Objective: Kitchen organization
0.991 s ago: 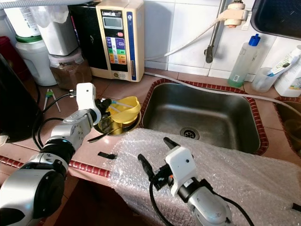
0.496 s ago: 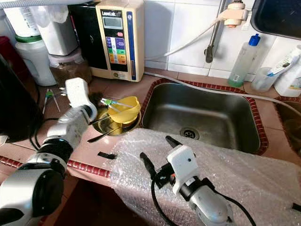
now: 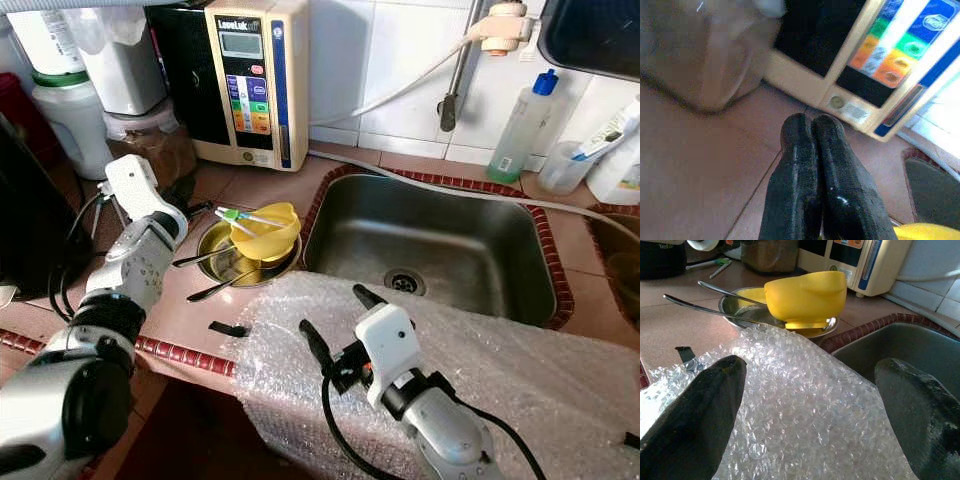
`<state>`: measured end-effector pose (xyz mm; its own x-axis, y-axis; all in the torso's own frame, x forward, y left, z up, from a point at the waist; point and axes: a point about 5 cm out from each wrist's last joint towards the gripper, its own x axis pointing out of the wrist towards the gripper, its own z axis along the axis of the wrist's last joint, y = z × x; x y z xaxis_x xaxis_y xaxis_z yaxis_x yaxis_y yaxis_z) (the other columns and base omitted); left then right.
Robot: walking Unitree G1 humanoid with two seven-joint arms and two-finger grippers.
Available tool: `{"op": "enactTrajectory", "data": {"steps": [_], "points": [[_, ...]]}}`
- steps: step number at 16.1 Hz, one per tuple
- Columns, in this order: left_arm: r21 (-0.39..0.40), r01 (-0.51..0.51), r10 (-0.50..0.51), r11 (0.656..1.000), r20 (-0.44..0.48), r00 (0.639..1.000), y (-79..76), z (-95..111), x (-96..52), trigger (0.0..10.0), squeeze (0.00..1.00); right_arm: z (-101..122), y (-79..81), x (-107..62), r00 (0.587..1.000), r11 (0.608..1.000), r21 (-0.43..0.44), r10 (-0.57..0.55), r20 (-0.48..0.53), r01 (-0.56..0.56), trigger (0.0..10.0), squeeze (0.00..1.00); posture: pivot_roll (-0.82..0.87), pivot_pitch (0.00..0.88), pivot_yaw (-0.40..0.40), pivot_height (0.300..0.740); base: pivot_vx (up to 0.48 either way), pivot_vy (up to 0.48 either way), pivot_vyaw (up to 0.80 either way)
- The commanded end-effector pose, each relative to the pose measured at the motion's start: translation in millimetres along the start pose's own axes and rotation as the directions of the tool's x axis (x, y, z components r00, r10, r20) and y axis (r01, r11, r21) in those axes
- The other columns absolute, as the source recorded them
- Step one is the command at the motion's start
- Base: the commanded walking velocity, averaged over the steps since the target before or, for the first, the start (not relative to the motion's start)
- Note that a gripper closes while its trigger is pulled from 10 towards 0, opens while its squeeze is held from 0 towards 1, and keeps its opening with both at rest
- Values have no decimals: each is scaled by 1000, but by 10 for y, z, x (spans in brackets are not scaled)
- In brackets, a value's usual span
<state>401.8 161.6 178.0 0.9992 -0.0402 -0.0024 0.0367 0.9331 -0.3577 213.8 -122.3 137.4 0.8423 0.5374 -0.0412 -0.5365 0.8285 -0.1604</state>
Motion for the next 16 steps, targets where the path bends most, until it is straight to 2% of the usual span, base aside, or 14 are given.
{"op": "enactTrajectory", "data": {"steps": [1,2,3,5,6,8,9,10,11,13,14,15,16], "points": [[61,142,-147,988,88,985,-179,148,-1,9882,0,8,-55,-4,1000,1000,-18,-16,3,16,10000,0,23,0,22,740,0,0,0],[89,294,-305,952,148,941,-355,222,-46,10000,0,1,-57,-5,1000,1000,-19,-17,1,17,10000,0,24,0,21,740,0,0,0],[98,382,-393,919,153,906,-444,233,-88,10000,0,-3,-54,-8,1000,1000,-18,-17,-1,17,10000,0,24,0,21,740,0,0,0],[105,496,-507,862,145,850,-521,222,-169,10000,0,-15,-39,-15,1000,1000,-17,-16,-5,16,10000,0,25,0,21,740,0,0,0],[155,569,-587,808,116,801,-550,199,-242,10000,0,-19,-37,-18,1000,1000,-16,-16,-6,16,10000,0,25,0,21,740,0,0,0],[215,661,-685,719,59,726,-560,152,-371,10000,0,-31,-38,-33,1000,1000,-17,-16,-12,16,10000,0,32,0,17,740,0,0,0],[258,688,-716,679,23,698,-545,118,-432,10000,0,-37,-41,-37,1000,1000,-17,-16,-15,16,10000,0,32,0,17,740,0,0,0],[266,699,-722,664,-12,692,-538,85,-457,10000,0,-38,-43,-37,1000,1000,-17,-16,-15,15,10000,0,35,0,16,740,0,0,0],[274,731,-746,625,-68,663,-540,37,-515,8745,0,-35,-47,-38,1000,1000,-17,-15,-15,15,10000,0,37,0,14,740,0,0,0],[320,773,-773,548,-158,614,-554,-56,-597,8510,0,-37,-48,-37,1000,1000,-18,-13,-15,13,10000,0,38,0,12,740,0,0,0],[325,779,-770,536,-190,609,-559,-103,-613,8745,0,-36,-50,-37,1000,1000,-18,-12,-15,12,10000,0,38,0,13,740,0,0,0],[324,779,-768,537,-194,611,-558,-111,-612,9137,0,-36,-50,-37,1000,1000,-18,-12,-15,12,10000,0,38,0,13,740,0,0,0],[348,788,-769,507,-231,596,-576,-170,-628,9451,0,-38,-51,-37,1000,1000,-18,-14,-16,13,10000,0,34,0,14,740,0,0,0]]}}
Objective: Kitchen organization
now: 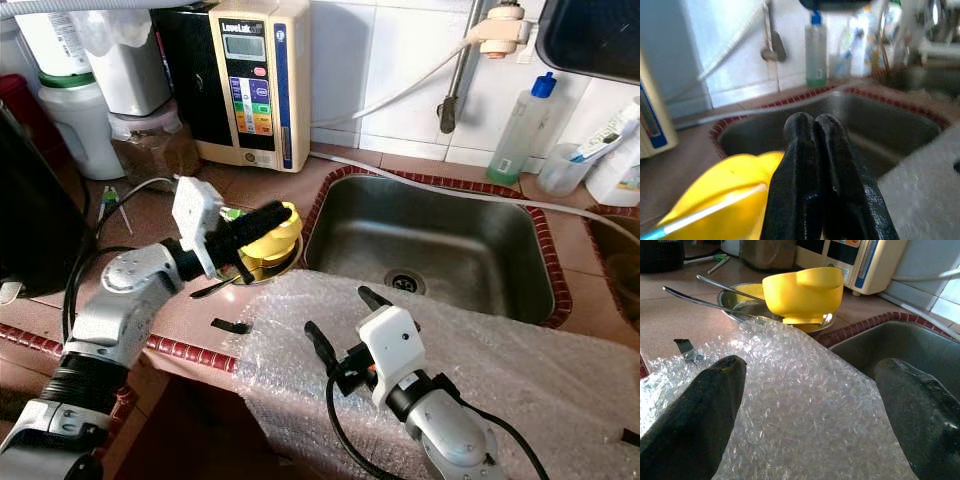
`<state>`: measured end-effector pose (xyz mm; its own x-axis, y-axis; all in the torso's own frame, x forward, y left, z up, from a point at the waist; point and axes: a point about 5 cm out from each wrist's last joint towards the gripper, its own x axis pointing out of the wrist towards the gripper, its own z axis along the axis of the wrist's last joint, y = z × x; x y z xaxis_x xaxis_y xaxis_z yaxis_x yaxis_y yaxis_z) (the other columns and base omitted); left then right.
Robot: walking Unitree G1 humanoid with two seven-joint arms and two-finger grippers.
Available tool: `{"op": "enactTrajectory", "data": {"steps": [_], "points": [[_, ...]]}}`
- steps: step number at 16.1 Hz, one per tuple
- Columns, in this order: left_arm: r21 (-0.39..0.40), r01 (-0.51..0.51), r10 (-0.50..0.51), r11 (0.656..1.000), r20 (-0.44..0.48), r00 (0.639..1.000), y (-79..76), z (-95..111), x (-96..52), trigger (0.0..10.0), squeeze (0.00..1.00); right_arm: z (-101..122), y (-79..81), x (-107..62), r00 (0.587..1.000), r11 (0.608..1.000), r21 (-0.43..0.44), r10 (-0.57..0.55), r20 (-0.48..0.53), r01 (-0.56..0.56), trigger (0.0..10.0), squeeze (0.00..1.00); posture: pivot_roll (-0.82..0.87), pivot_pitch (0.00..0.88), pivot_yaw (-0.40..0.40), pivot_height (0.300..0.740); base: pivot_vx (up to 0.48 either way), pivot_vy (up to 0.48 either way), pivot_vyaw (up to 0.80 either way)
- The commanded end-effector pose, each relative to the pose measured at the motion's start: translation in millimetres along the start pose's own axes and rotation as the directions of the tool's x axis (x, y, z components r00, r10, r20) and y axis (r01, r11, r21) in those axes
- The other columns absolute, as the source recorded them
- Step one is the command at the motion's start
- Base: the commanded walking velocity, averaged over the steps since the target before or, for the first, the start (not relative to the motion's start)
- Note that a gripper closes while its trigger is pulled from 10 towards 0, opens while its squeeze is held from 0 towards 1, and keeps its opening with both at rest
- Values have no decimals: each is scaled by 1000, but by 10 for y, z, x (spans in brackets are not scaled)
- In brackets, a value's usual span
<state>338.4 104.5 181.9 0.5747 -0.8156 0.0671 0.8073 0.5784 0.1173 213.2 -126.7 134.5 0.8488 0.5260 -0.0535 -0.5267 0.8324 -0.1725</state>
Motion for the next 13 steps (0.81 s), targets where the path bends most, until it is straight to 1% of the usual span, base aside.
{"op": "enactTrajectory", "data": {"steps": [1,2,3,4,5,6,9,10,12,13], "points": [[30,28,-27,999,-30,999,-54,-24,12,9373,0,-3,-20,-9,1000,1000,-7,-4,-2,4,10000,0,34,0,14,740,0,0,0],[41,1,1,999,-54,999,-61,-59,45,9451,0,-2,-21,-10,1000,1000,-6,-6,-1,6,10000,0,30,0,17,740,0,0,0],[48,-27,29,998,-55,998,-45,-65,62,9686,0,0,-22,-9,1000,1000,-6,-7,-1,7,10000,0,29,0,18,740,0,0,0],[34,-77,78,996,-54,995,-17,-80,101,10000,0,3,-17,-9,1000,1000,-6,-8,0,8,10000,0,26,0,19,740,0,0,0],[31,-117,119,993,-57,991,6,-96,136,10000,0,7,-6,-7,1000,1000,-4,-8,1,8,10000,0,25,0,21,740,0,0,0],[45,-168,170,985,-73,983,31,-138,186,10000,0,12,18,-4,1000,1000,0,-7,3,7,10000,0,21,0,24,740,0,0,0],[41,-226,228,973,-69,971,54,-159,255,10000,0,7,51,-17,1000,1000,7,-9,1,9,10000,0,16,0,28,740,0,0,0],[41,-231,233,972,-79,969,48,-182,293,10000,0,1,68,-24,1000,1000,11,-10,-2,10,10000,0,11,0,33,740,0,0,0],[33,-160,162,987,-61,985,-49,-181,366,10000,0,-2,79,-31,1000,1000,13,-11,-4,11,10000,0,9,0,35,740,0,0,0],[47,-111,113,993,-53,992,-109,-180,390,10000,0,-3,78,-32,1000,1000,13,-14,-5,14,10000,0,8,0,37,740,0,0,0]]}}
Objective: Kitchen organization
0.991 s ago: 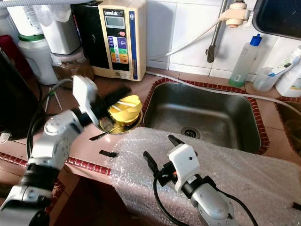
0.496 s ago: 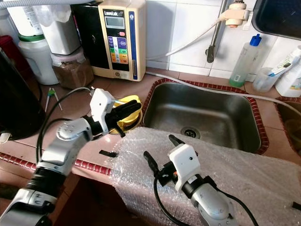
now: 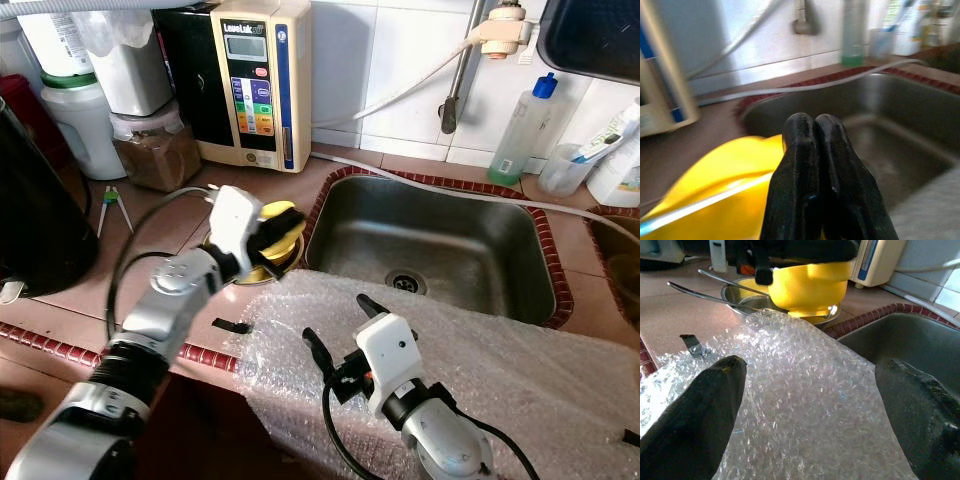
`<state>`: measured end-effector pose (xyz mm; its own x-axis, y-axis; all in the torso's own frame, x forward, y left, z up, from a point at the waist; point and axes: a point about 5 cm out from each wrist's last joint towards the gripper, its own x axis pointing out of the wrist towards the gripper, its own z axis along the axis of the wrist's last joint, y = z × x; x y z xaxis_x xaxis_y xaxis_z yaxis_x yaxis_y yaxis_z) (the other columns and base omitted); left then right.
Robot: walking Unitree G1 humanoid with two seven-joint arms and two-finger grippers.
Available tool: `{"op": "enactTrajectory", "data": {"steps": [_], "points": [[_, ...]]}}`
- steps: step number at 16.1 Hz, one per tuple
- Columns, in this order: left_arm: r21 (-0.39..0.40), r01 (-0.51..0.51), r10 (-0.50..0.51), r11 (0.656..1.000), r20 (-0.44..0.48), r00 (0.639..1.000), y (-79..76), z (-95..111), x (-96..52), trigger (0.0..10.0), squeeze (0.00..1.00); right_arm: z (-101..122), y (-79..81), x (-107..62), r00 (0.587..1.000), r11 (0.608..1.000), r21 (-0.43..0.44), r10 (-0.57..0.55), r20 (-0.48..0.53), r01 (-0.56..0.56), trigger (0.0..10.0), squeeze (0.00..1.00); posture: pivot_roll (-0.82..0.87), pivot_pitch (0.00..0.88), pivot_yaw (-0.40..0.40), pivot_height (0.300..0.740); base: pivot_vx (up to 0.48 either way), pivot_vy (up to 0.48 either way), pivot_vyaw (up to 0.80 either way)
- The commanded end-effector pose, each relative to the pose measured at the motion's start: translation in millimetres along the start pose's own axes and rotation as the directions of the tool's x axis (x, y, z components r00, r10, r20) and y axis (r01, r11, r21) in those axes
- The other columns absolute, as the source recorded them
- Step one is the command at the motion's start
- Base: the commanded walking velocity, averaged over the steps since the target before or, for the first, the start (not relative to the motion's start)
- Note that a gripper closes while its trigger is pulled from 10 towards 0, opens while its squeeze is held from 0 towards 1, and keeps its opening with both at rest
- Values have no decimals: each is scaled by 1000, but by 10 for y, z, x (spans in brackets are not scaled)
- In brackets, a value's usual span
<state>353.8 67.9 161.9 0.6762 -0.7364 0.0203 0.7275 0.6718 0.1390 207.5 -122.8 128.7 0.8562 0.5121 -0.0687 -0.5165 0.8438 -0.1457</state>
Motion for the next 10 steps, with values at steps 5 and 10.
{"op": "enactTrajectory", "data": {"steps": [5,10], "points": [[101,172,-166,980,-67,984,-153,-109,-52,10000,0,40,-7,3,1000,1000,-18,-3,13,3,10000,0,15,0,34,740,0,0,0],[138,132,-113,982,-134,984,-128,-216,-41,10000,0,40,-19,15,1000,1000,-23,-3,13,3,10000,0,15,0,34,740,0,0,0]]}}
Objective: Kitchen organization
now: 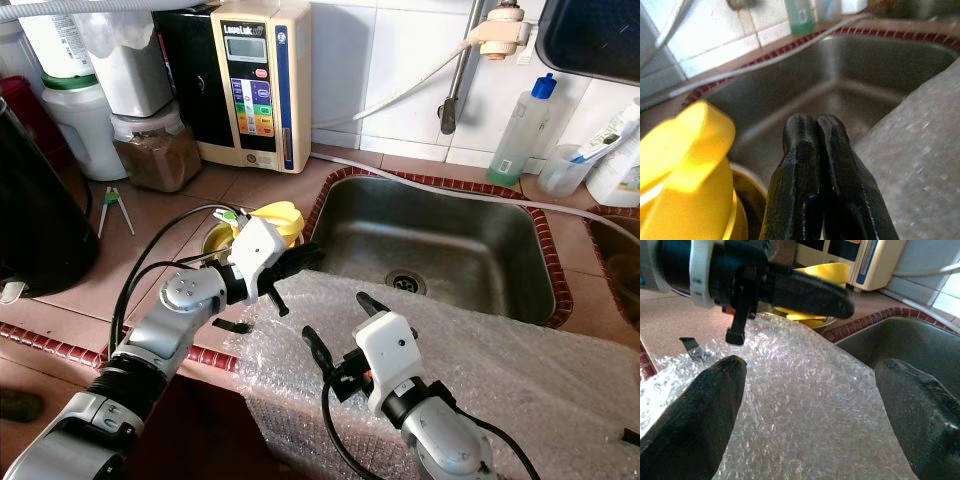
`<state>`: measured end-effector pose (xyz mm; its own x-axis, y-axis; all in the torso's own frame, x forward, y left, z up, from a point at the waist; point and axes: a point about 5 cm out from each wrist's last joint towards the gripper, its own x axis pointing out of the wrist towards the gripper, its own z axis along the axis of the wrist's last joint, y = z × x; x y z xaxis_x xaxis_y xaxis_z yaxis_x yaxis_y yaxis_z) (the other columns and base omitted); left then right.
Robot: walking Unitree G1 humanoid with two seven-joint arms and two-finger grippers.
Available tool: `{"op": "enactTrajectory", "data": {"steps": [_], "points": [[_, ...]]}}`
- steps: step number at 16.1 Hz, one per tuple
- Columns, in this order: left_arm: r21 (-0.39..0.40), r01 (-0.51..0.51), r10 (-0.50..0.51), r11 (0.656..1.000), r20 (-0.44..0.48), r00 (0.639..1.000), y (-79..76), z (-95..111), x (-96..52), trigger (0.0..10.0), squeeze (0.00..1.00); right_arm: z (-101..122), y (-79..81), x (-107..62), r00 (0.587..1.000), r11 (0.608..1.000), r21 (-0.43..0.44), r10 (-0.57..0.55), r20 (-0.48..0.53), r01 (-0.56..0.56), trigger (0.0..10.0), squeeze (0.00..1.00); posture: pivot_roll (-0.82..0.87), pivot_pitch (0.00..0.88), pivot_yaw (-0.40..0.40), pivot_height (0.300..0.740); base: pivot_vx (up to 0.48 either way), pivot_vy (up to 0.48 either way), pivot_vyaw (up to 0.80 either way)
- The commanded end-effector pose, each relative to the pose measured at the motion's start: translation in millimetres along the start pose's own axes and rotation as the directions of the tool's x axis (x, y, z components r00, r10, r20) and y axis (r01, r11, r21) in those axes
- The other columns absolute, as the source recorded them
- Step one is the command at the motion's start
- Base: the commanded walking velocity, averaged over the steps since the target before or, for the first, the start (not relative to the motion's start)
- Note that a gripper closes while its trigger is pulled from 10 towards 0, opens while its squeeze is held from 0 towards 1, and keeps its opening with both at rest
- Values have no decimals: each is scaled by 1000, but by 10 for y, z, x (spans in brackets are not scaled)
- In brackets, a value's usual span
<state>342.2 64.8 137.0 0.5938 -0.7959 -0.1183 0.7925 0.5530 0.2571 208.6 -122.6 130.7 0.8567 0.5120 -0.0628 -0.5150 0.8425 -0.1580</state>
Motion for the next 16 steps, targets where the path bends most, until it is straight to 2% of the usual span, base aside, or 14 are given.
{"op": "enactTrajectory", "data": {"steps": [1,6,10,12,16], "points": [[19,-24,25,1000,-36,999,30,-15,30,10000,0,20,-13,8,1000,1000,-11,-2,7,2,10000,0,15,0,34,740,0,0,0],[-19,-144,141,989,-114,984,87,-136,90,10000,0,26,-10,8,1000,1000,-11,-4,9,5,10000,0,9,0,39,740,0,0,0],[-48,-250,240,967,-154,958,182,-202,75,10000,0,28,-18,1,1000,1000,-13,-8,8,8,10000,0,6,0,37,740,0,0,0],[-46,-327,311,944,-206,928,271,-272,21,10000,0,26,-24,3,1000,1000,-14,-9,7,9,10000,0,7,0,36,740,0,0,0],[-37,-356,338,934,-238,911,300,-329,-13,10000,0,23,-21,6,1000,1000,-16,-7,5,7,10000,0,9,0,35,740,0,0,0]]}}
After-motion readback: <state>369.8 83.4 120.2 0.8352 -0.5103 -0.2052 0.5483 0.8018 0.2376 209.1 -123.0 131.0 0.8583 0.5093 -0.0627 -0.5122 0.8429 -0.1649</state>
